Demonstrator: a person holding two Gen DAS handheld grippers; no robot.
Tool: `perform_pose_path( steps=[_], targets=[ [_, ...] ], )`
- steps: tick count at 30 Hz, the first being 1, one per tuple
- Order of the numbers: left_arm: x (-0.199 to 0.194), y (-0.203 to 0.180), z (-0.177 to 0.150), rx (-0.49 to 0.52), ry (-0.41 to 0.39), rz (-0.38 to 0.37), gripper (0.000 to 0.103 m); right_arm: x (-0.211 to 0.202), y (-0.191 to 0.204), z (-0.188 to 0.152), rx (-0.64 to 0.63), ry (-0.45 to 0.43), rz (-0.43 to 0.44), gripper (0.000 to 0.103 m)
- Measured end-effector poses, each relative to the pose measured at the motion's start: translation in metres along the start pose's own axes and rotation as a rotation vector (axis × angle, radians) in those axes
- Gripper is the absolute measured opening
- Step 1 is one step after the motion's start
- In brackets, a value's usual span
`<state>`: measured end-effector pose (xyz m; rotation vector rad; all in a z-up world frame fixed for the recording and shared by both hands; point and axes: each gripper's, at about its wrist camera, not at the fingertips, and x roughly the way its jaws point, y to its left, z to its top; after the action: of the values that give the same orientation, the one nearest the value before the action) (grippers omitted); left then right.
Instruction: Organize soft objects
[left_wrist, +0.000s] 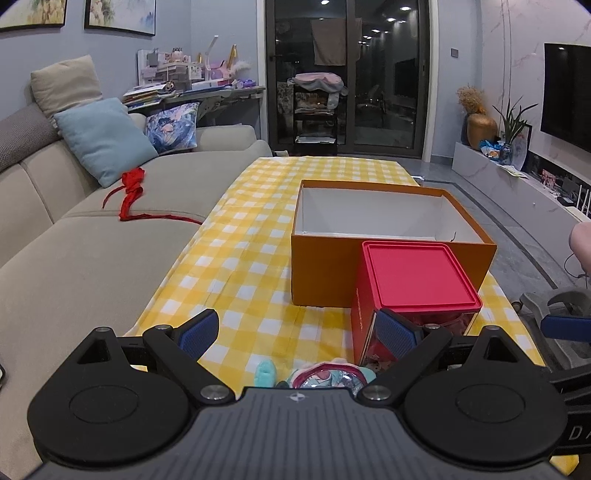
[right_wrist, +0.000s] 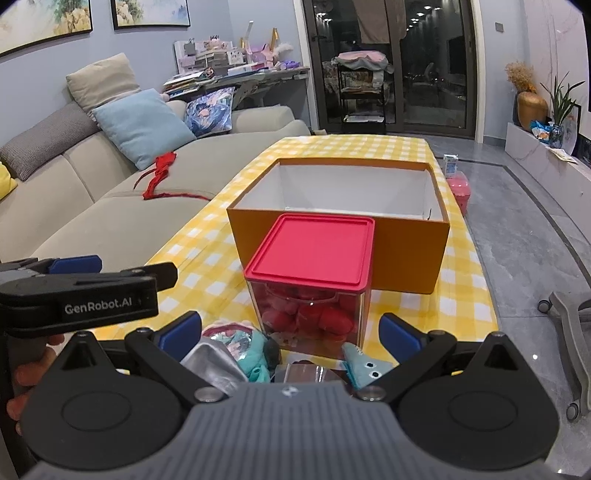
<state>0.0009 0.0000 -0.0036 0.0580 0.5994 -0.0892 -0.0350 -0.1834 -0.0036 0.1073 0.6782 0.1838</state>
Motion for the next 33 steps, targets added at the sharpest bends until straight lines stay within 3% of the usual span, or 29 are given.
perform_pose_path(
  steps=[33],
  targets=[
    [0.0060, 0.0033, -0.0024, -0.020, 0.038, 0.000, 0.103, 0.0053, 0.0004, -0.0036, -0.011, 0.013, 0.001, 0.100]
  ],
)
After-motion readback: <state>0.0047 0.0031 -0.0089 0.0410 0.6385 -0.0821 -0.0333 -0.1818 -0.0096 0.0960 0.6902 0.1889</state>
